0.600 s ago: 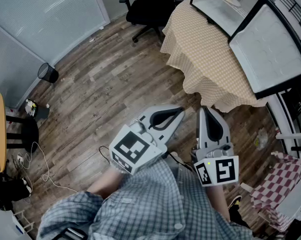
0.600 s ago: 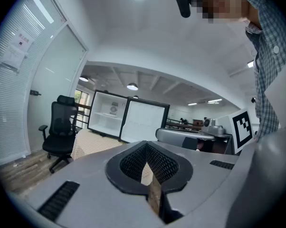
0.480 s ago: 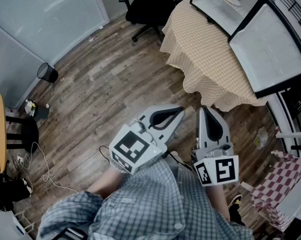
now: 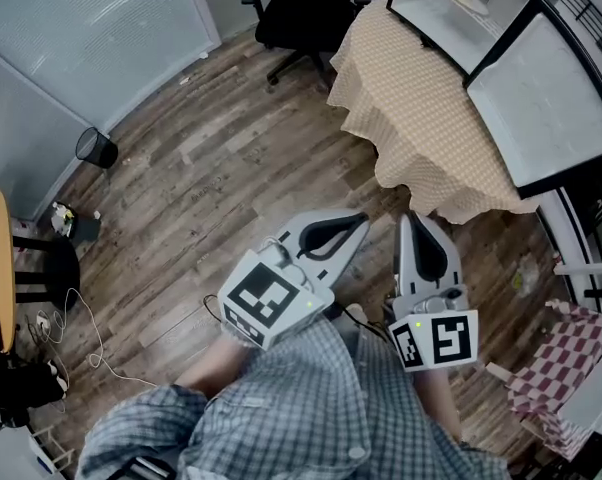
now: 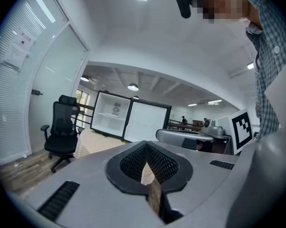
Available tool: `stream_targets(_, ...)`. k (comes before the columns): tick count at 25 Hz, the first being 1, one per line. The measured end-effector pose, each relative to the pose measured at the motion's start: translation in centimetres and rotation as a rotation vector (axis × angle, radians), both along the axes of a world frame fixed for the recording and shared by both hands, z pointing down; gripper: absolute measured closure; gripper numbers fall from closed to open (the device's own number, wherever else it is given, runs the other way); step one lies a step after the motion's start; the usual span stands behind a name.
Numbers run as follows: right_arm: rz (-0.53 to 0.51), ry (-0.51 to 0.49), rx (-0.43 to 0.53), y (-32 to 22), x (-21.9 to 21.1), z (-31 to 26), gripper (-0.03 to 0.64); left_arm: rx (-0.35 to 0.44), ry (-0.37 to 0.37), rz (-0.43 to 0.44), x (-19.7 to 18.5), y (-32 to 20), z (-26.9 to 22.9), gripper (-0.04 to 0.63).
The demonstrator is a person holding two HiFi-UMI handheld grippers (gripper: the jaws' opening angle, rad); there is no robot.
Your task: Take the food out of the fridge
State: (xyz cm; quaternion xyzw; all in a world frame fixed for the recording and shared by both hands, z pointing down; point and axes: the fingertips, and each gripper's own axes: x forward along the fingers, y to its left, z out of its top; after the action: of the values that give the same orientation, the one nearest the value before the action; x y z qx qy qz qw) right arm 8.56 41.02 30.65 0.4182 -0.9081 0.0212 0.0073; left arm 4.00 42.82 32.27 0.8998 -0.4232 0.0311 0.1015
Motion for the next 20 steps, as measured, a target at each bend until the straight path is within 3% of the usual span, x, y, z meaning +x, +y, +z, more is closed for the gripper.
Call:
stream_targets(12,0.047,-0.027,0.002,0.5,-4.4,0.4,0.606,0.006,-0.003,0.006,-5.7,0.8,0.6,0.589)
stream_targets(20,0.051,-0.012,-0.002,-0.3,-5.9,0.6,0.606,0.004,0.001,-0.046,-8.8,1.2,0.6,0.589)
